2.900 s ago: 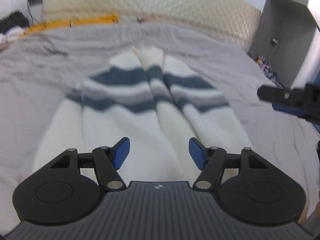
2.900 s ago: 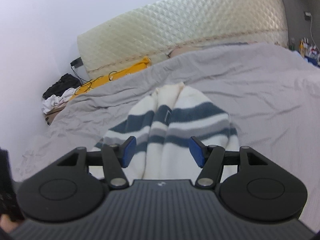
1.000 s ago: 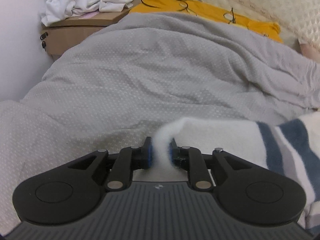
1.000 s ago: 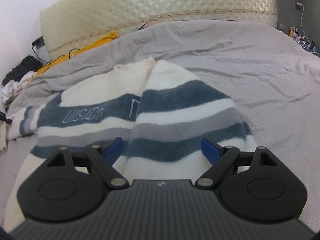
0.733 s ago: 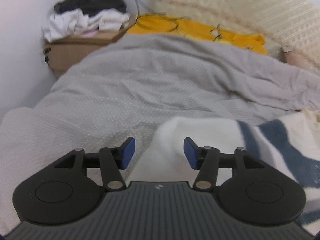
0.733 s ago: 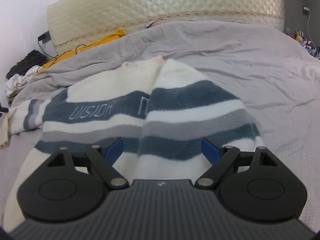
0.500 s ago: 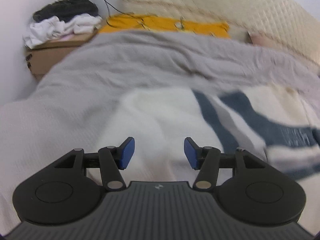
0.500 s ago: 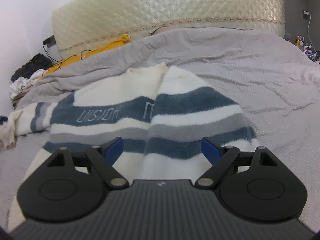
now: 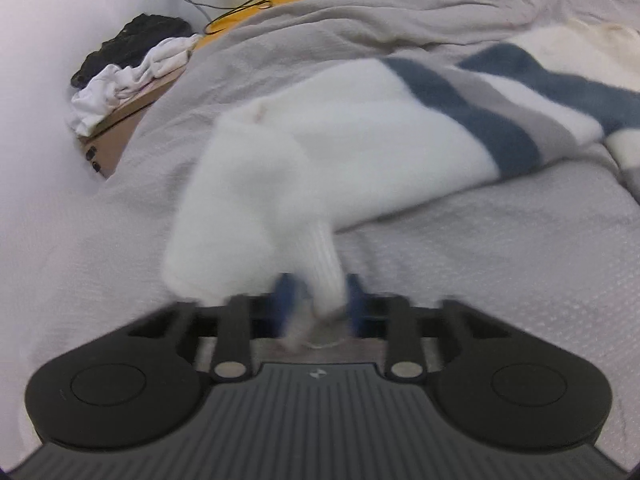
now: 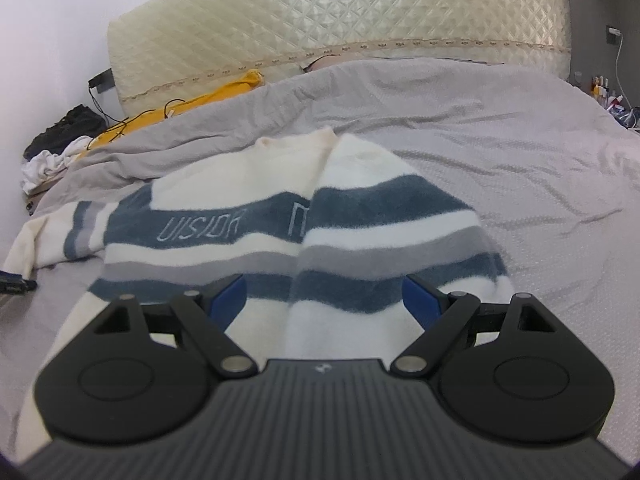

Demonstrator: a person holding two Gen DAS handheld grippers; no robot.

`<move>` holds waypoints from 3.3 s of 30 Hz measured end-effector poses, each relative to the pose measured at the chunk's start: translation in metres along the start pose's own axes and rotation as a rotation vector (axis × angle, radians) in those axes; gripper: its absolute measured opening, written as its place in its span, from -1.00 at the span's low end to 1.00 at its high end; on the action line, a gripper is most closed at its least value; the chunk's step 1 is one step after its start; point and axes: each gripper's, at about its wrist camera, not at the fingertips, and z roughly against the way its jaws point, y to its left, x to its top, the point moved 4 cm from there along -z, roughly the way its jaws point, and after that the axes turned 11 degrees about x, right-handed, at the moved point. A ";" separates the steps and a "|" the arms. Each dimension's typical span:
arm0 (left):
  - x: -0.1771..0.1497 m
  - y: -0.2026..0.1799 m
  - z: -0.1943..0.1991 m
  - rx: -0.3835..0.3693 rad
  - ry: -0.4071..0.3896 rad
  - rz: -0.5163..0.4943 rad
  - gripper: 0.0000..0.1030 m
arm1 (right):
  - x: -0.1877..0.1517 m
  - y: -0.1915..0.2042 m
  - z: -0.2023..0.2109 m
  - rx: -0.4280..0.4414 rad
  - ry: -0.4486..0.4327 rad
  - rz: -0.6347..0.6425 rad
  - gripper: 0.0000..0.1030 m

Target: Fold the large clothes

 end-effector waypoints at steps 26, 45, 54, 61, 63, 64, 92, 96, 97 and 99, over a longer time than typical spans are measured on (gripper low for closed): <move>0.039 0.044 0.096 0.002 0.053 0.418 0.06 | -0.034 0.006 0.035 0.048 0.151 0.025 0.66; 0.017 -0.283 0.332 -0.477 -0.096 0.379 0.06 | 0.016 -0.077 0.115 -0.004 0.054 -0.053 -0.83; 0.000 -0.316 0.297 -0.513 -0.093 0.339 0.06 | 0.127 -0.210 0.099 -0.184 0.016 -0.038 -0.83; 0.012 -0.312 0.250 -0.539 -0.073 0.359 0.06 | 0.151 -0.343 0.038 -0.372 0.086 -0.124 -0.83; 0.014 -0.317 0.244 -0.544 -0.071 0.349 0.06 | 0.154 -0.379 0.024 -0.417 0.087 -0.176 -0.83; 0.016 -0.320 0.239 -0.540 -0.075 0.339 0.06 | 0.154 -0.392 0.018 -0.423 0.085 -0.209 -0.83; 0.004 -0.334 0.223 -0.503 -0.031 0.322 0.06 | 0.066 -0.482 0.046 -0.481 -0.054 -0.423 0.52; 0.003 -0.332 0.217 -0.487 -0.009 0.342 0.07 | 0.057 -0.495 0.042 -0.362 -0.092 -0.544 0.51; 0.003 -0.332 0.214 -0.486 -0.001 0.348 0.07 | 0.058 -0.496 0.042 -0.350 -0.103 -0.556 0.45; 0.004 -0.332 0.210 -0.486 0.009 0.356 0.07 | 0.060 -0.500 0.038 -0.342 -0.096 -0.566 -0.25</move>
